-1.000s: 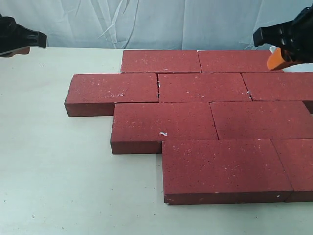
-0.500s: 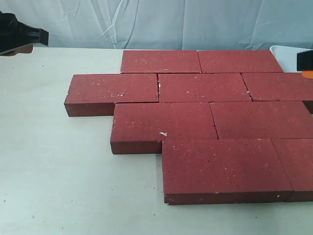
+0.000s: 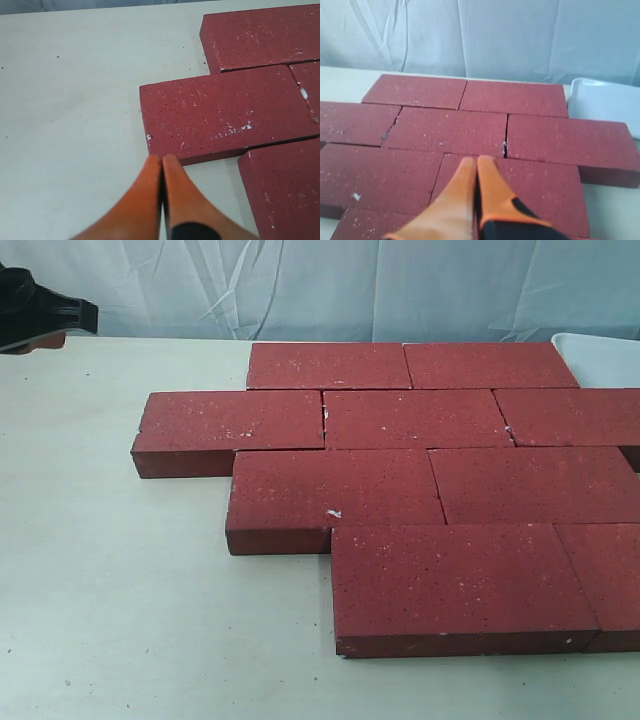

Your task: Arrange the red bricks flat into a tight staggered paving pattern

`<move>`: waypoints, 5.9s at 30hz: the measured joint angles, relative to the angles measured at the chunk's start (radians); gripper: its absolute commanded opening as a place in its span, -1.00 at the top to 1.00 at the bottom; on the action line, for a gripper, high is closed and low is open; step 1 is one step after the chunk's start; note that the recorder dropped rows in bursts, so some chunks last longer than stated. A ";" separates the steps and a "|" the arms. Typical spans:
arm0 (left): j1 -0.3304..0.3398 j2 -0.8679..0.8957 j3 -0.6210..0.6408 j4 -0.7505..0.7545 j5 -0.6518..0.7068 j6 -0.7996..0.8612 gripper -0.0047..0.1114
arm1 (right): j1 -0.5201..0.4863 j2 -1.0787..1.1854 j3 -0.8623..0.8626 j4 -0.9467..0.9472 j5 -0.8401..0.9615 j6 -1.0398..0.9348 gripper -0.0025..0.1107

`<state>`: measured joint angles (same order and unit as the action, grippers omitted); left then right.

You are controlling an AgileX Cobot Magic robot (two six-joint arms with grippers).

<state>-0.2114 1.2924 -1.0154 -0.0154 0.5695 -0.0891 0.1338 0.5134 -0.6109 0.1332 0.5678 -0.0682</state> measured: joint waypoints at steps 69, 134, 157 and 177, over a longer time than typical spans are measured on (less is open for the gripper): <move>0.000 -0.002 0.000 -0.025 -0.013 0.000 0.92 | 0.000 -0.507 0.606 -0.150 -0.194 0.000 0.97; 0.000 -0.174 0.069 -0.033 0.027 0.000 0.92 | -0.170 -0.507 0.606 -0.097 -0.198 0.000 0.97; 0.000 -0.661 0.281 -0.012 0.046 0.000 0.92 | -0.170 -0.507 0.606 -0.097 -0.198 0.000 0.97; 0.015 -0.768 0.331 0.015 0.045 0.000 0.92 | -0.170 -0.507 0.606 -0.097 -0.198 0.000 0.97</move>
<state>-0.1962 0.5239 -0.6841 0.0000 0.6148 -0.0891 -0.0360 0.0062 -0.0047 0.0365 0.3696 -0.0682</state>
